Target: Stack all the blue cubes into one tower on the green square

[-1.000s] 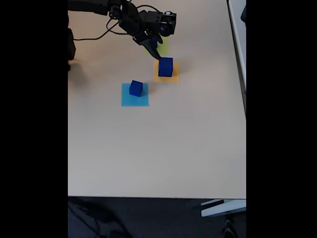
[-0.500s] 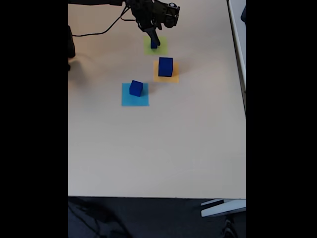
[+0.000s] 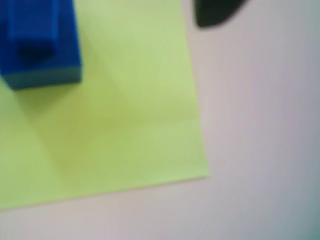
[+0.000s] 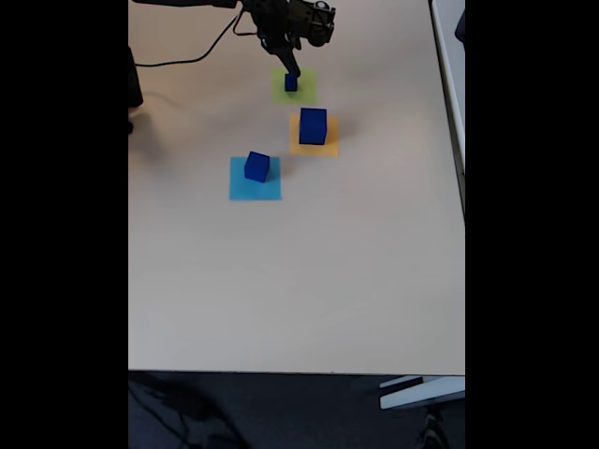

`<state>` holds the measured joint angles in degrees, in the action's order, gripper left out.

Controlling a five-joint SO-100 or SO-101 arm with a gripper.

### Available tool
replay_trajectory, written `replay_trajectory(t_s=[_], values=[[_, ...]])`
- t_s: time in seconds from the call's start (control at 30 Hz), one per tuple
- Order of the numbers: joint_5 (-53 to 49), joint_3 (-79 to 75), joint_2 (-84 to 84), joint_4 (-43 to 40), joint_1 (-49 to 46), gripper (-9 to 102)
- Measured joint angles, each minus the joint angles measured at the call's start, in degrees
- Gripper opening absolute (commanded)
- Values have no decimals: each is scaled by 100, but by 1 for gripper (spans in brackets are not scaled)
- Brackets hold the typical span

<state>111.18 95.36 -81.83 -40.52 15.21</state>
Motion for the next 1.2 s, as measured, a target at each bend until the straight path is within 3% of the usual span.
replay_trajectory(t_s=[0.37, 1.2], values=[[-35, 378, 105, 809, 26, 25], [-237, 809, 105, 861, -105, 18]])
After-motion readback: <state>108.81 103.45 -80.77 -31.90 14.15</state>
